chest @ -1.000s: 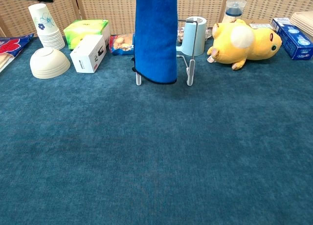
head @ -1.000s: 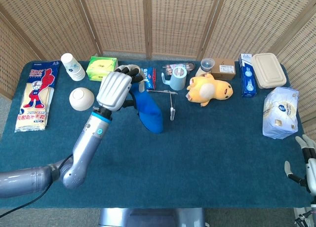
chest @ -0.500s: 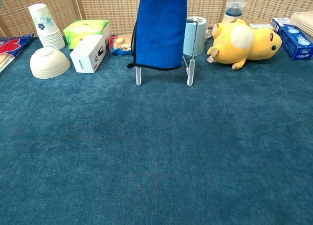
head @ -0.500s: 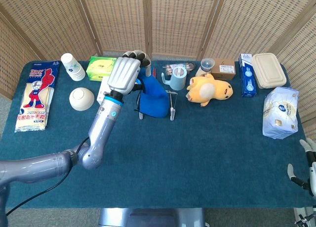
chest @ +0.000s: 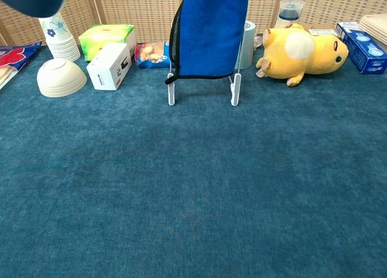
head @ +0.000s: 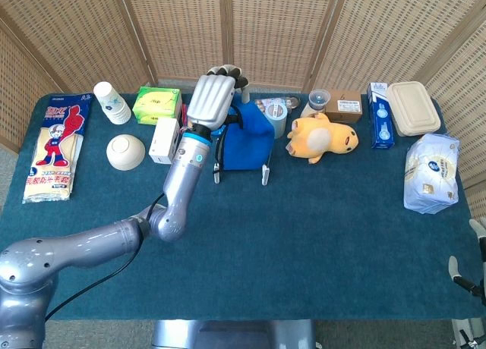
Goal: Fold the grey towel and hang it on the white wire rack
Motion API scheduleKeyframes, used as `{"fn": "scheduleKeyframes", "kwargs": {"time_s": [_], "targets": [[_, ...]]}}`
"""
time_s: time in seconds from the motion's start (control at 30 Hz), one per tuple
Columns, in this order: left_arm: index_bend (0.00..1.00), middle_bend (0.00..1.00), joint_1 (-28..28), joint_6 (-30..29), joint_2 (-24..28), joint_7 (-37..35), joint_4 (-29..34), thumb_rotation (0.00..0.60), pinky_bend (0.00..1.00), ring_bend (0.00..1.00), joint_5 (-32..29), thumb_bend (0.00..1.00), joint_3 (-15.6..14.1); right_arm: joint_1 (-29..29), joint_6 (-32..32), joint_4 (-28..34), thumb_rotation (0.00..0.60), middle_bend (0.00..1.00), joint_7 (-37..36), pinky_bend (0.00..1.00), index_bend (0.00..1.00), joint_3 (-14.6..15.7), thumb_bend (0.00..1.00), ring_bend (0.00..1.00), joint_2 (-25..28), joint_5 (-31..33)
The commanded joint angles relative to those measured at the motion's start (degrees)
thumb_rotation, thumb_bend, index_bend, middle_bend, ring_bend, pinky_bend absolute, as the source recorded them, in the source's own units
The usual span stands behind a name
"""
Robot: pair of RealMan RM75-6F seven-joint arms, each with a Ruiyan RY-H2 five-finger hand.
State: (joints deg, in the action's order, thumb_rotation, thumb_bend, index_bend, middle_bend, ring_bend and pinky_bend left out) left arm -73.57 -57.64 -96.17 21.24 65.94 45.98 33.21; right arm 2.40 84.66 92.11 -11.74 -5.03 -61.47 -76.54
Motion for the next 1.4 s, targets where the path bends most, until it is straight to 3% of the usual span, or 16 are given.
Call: {"fn": "scheduleKeyframes", "kwargs": {"time_s": [0.03,1.13,1.3,1.4], "targets": [[0.75,0.4,-2.33,1.58,-2.61,-0.62,-5.22,0.6,0.27,0.27,-0.86,0.52,0.11,0.15,0.12,0.12,0.431,0.02,0.04,0.0,0.04,-0.08,0.45,0.0,0.12,0.09],[0.73,0.37,-13.89,16.63,-20.19,-12.26,-44.7,0.6,0.25,0.25,3.58,0.51,-2.22,2.71,3.32,3.82,0.431,0.03,2.15,0.0,0.04,-0.59,0.45,0.0,1.64,0.54],[0.66,0.3,-15.15,18.87,-22.18,-12.53,-49.39,0.6,0.22,0.19,4.66,0.5,-2.71,3.06,3.61,3.39,0.43,0.03,1.34,0.0,0.04,-0.73,0.45,0.0,1.72,0.44],[0.48,0.15,-15.5,20.34,-22.45,-11.88,-50.76,0.6,0.16,0.06,5.09,0.46,-2.99,3.15,3.68,3.38,0.428,0.03,1.2,0.0,0.04,-0.84,0.45,0.0,1.8,0.44]]}}
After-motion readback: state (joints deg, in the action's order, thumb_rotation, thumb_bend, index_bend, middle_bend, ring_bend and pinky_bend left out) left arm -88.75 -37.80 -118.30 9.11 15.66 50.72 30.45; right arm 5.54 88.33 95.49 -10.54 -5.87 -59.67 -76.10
